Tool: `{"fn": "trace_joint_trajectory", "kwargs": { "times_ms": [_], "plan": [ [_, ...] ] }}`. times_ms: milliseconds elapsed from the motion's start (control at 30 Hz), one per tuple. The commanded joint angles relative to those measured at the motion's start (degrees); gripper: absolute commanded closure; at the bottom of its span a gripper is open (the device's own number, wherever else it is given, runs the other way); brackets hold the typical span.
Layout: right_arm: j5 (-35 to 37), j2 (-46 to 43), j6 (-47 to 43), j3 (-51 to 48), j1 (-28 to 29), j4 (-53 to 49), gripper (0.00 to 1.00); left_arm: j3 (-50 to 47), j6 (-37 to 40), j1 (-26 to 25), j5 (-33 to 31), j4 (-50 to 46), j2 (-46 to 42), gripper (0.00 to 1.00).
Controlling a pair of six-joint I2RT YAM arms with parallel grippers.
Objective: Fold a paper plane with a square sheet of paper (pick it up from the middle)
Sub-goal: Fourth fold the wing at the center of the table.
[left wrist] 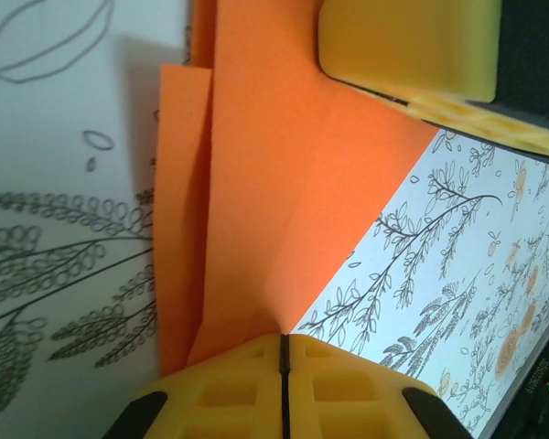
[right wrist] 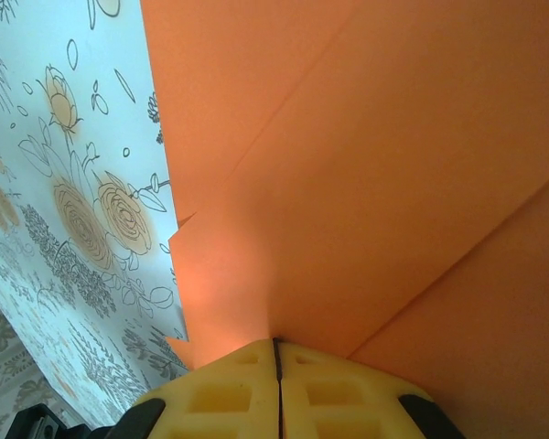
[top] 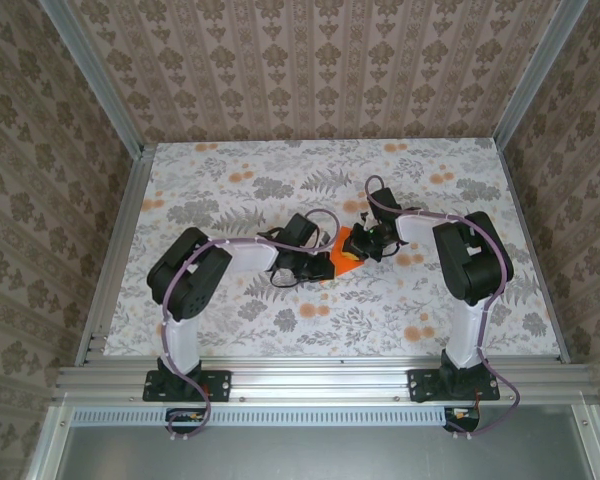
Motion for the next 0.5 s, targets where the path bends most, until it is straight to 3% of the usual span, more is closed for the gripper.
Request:
{"fn": "trace_joint_trajectory", "kwargs": {
  "times_ms": [0, 267, 467],
  "plan": [
    [14.6, 6.2, -0.8, -3.0, -0.2, -9.7, 0.92, -4.2, -0.8, 1.6, -2.4, -3.3, -0.3, 0.92],
    [15.3, 6.4, -1.1, -3.1, -0.1, -10.4, 0.92, -13.3, -6.7, 4.2, 3.6, 6.8, -2.6, 0.92],
    [15.6, 6.2, -1.3, -3.4, -0.2, -10.5, 0.92, -9.7, -7.4, 5.0, 6.6, 8.9, -6.4, 0.91]
  ]
}}
